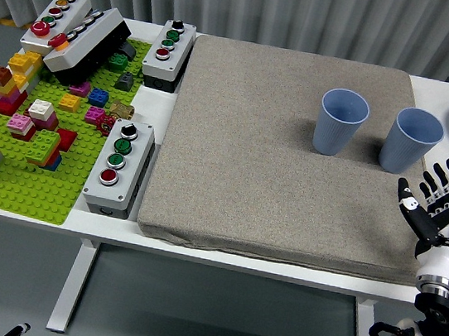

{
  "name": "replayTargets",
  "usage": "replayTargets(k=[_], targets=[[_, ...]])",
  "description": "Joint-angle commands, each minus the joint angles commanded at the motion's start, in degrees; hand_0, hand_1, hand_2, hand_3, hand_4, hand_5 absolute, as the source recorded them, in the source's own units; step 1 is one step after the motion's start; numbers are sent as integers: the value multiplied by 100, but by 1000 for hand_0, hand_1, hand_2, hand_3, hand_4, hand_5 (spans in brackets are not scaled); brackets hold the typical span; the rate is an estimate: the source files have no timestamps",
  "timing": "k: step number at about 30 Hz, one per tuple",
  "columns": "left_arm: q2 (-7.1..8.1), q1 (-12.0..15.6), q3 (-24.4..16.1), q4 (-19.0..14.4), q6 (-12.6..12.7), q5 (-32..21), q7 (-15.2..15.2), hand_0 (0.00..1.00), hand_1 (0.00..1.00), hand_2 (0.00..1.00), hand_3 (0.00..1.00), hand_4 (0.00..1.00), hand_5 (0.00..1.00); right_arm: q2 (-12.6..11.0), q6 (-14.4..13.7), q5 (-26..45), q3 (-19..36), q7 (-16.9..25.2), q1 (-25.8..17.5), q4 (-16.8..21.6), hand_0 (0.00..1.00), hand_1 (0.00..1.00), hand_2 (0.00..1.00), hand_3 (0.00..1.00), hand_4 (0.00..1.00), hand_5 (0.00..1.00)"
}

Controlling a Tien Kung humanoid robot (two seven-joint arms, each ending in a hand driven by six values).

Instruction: Pick cup pour cup place

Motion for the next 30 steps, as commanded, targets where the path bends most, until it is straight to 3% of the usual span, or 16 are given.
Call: replayTargets(k=[30], targets=[[3,-10,36,0,0,-11,-5,835,797,879,794,627,998,177,0,-62,28,-263,355,-595,865,801,833,858,807,117]])
